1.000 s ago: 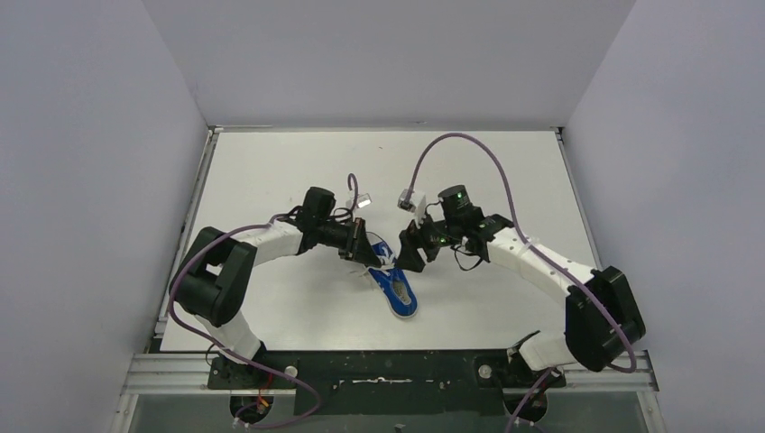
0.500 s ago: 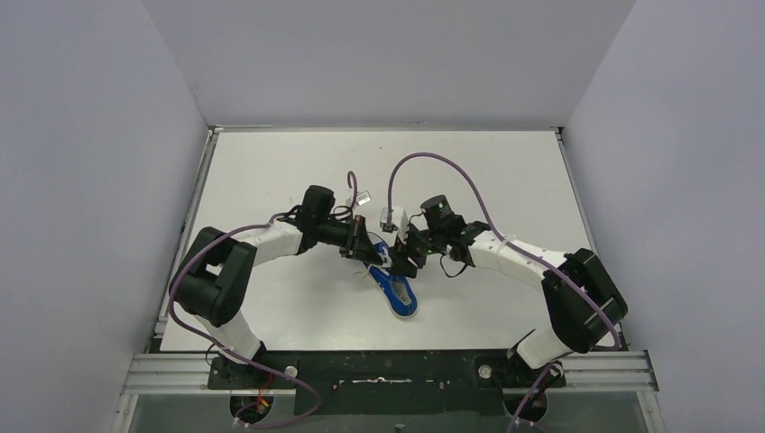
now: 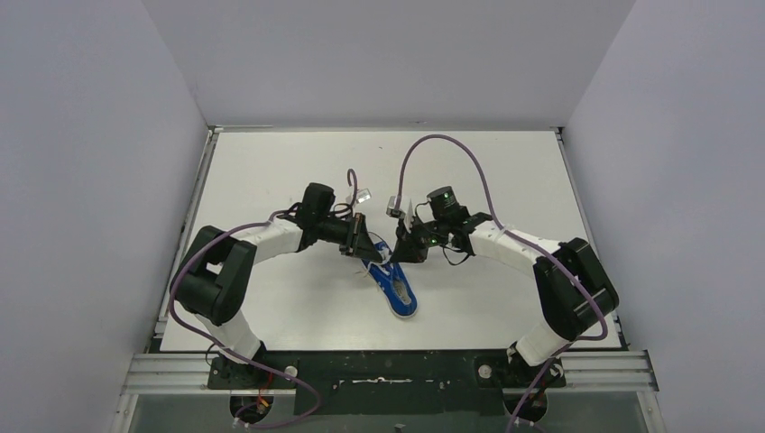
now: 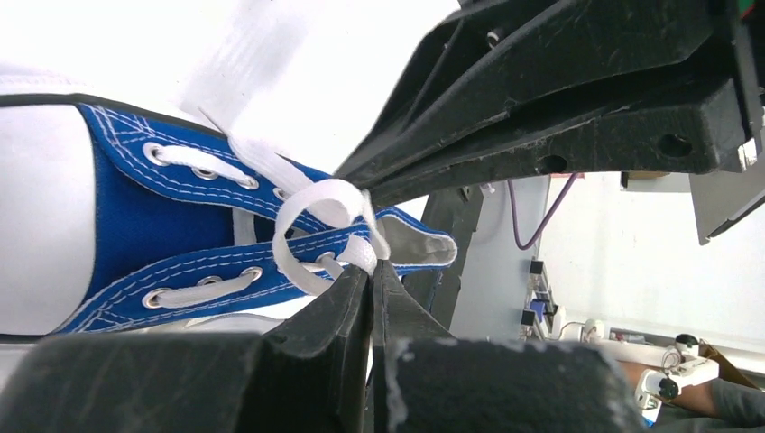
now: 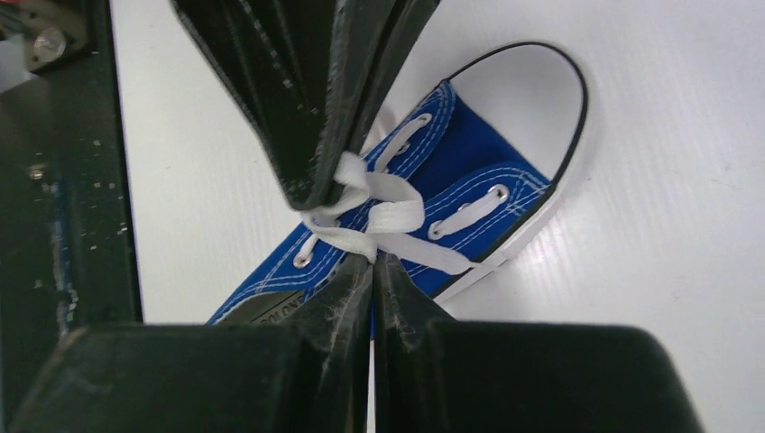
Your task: Tie the shoes
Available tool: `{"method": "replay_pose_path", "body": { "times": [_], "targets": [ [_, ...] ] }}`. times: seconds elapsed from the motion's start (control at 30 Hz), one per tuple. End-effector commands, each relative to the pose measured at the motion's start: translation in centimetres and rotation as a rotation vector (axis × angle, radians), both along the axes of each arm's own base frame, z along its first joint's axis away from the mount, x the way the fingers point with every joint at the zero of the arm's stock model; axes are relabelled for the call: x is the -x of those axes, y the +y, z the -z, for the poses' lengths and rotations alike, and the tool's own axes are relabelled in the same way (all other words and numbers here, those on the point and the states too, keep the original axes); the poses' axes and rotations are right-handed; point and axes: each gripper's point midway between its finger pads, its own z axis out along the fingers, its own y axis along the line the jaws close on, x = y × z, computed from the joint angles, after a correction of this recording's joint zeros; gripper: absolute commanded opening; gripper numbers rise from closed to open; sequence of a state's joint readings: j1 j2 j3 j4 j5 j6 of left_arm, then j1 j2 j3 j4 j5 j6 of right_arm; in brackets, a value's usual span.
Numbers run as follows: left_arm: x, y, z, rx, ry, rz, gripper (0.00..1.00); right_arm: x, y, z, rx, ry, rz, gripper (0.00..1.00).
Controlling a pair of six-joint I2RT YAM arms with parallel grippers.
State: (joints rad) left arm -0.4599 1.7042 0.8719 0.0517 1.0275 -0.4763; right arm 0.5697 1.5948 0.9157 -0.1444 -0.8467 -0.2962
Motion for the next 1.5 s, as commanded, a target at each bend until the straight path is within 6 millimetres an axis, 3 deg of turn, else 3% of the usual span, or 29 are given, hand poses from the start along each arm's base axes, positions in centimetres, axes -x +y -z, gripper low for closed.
{"method": "replay_pose_path", "body": {
  "times": [0.0, 0.13, 0.27, 0.4, 0.47, 0.53, 0.77, 1.0, 1.3, 1.47],
  "targets": [
    [-1.9, -0.2, -1.8, 0.022, -0.077, 0.007, 0.00, 2.3, 1.0, -3.8, -0.138, 0.083, -0.115, 0.00],
    [-2.7, -0.1, -2.8, 0.024, -0.106, -0.004, 0.00, 3.1, 1.1, -3.9, -0.165, 0.142, -0.123, 0.00],
    [-2.9, 0.2, -2.8, -0.014, -0.129, -0.016, 0.29, 2.1, 0.8, -4.5, -0.208, 0.167, -0.070, 0.00],
    [-3.3, 0.3, -2.3, -0.042, -0.156, -0.025, 0.44, 1.1, 0.5, -4.0, -0.197, 0.165, -0.027, 0.00],
    [-3.8, 0.0, -2.3, -0.040, -0.167, -0.031, 0.62, 0.9, 0.5, -3.8, -0.192, 0.168, -0.017, 0.00],
    [-4.4, -0.7, -2.5, -0.024, -0.173, -0.024, 0.68, 0.9, 0.4, -3.6, -0.187, 0.170, -0.007, 0.00],
    [-5.0, -3.9, -3.0, 0.094, -0.151, 0.054, 0.68, 1.1, -0.1, -3.0, -0.161, 0.181, 0.012, 0.00],
    [-2.6, -3.3, -2.1, 0.108, -0.118, 0.101, 0.64, 0.2, -0.7, -2.9, -0.156, 0.182, 0.050, 0.00],
    [-1.0, -3.2, -1.9, 0.108, -0.084, 0.145, 0.46, -0.3, -0.5, -3.1, -0.172, 0.192, 0.065, 0.00],
    [-0.8, -3.6, -2.1, 0.123, -0.042, 0.160, 0.19, -0.8, -0.8, -2.9, -0.155, 0.181, 0.103, 0.00]
  ]
}}
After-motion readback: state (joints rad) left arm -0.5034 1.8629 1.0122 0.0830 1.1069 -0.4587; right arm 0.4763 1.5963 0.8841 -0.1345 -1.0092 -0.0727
